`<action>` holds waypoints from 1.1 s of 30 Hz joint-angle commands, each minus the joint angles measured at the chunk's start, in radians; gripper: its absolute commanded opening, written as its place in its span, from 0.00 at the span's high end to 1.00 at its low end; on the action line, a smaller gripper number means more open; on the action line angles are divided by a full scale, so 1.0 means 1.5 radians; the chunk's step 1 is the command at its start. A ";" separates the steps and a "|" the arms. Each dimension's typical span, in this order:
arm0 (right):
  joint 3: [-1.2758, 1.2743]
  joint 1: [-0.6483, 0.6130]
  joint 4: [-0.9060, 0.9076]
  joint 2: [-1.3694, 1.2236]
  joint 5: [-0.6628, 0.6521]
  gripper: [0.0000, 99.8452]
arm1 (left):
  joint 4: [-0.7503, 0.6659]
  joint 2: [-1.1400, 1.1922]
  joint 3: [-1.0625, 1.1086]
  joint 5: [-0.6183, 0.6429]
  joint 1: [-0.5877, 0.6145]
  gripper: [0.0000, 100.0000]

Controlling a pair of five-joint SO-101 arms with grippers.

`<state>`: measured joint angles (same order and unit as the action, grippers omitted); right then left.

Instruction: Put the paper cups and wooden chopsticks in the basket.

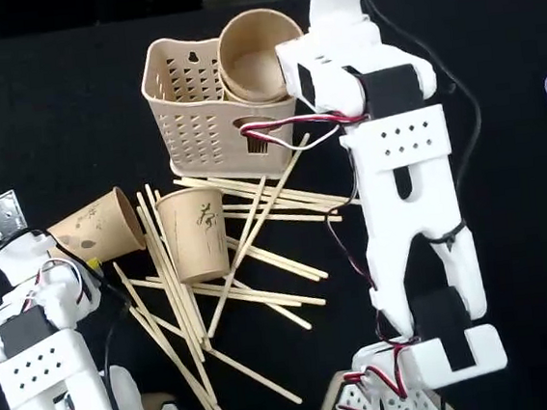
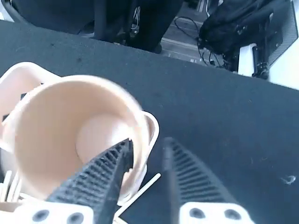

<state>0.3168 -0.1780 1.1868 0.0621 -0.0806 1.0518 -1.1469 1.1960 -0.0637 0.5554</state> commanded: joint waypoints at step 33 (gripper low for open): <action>-0.312 -0.362 -0.006 0.038 -0.385 0.80 | -0.012 -0.011 -0.008 0.001 0.005 0.76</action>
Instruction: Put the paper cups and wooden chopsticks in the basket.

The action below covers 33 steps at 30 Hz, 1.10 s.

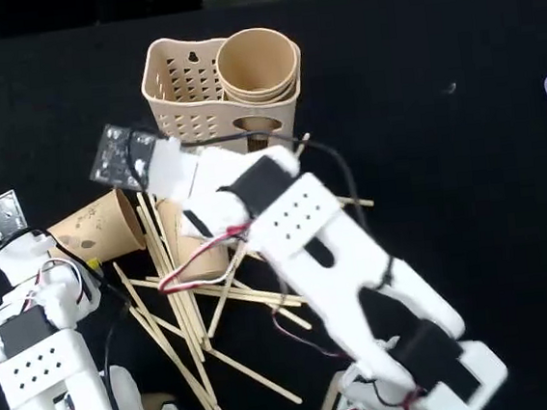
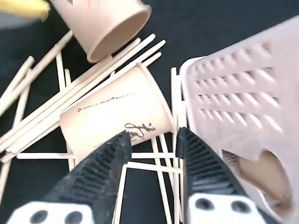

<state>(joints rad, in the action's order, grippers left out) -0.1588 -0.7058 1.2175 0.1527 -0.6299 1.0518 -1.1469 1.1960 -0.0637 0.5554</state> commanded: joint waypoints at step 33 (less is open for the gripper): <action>0.511 -0.003 0.365 -0.413 -0.206 0.80 | -0.009 -0.011 -0.008 0.001 0.006 0.76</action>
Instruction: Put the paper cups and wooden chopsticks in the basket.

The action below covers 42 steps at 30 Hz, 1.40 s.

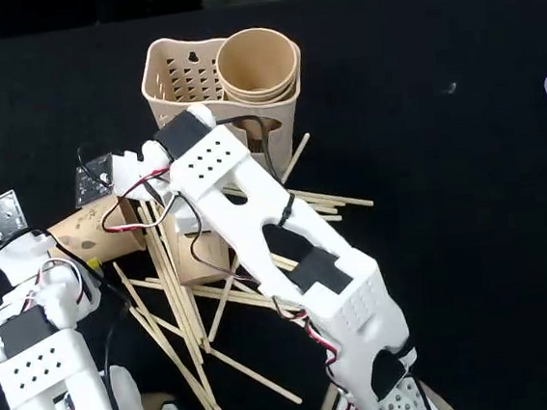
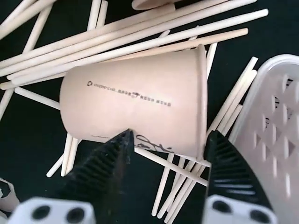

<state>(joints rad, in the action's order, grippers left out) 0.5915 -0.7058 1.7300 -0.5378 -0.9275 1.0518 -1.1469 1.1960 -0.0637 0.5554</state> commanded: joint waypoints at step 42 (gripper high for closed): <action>0.078 0.294 -0.116 0.432 0.108 0.99 | -0.011 -0.011 -0.008 0.002 0.006 0.76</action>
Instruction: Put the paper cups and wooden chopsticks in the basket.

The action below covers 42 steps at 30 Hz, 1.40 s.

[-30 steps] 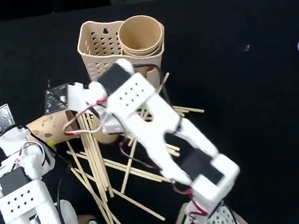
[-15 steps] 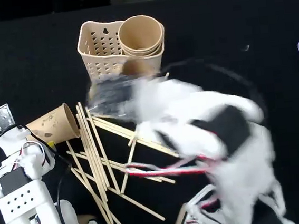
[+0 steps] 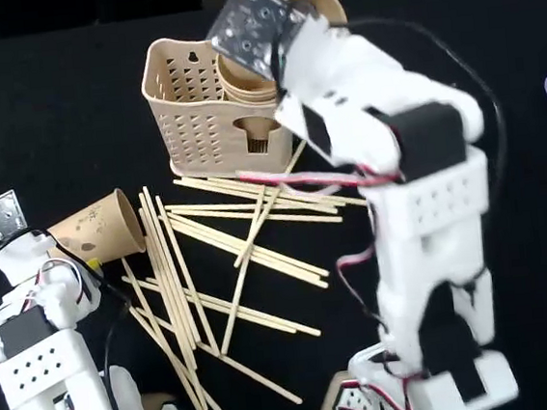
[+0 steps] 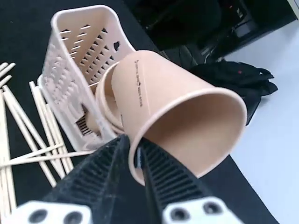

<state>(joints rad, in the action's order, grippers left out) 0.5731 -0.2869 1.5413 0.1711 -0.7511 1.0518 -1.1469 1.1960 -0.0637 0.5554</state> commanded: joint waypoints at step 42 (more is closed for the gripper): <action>0.224 0.023 0.150 -0.214 -0.194 0.99 | -0.012 -0.011 -0.009 0.002 0.006 0.76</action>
<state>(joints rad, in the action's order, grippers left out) 0.9367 -0.2639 1.7346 -0.2171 -1.0134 1.0518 -1.1469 1.1960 -0.0637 0.5554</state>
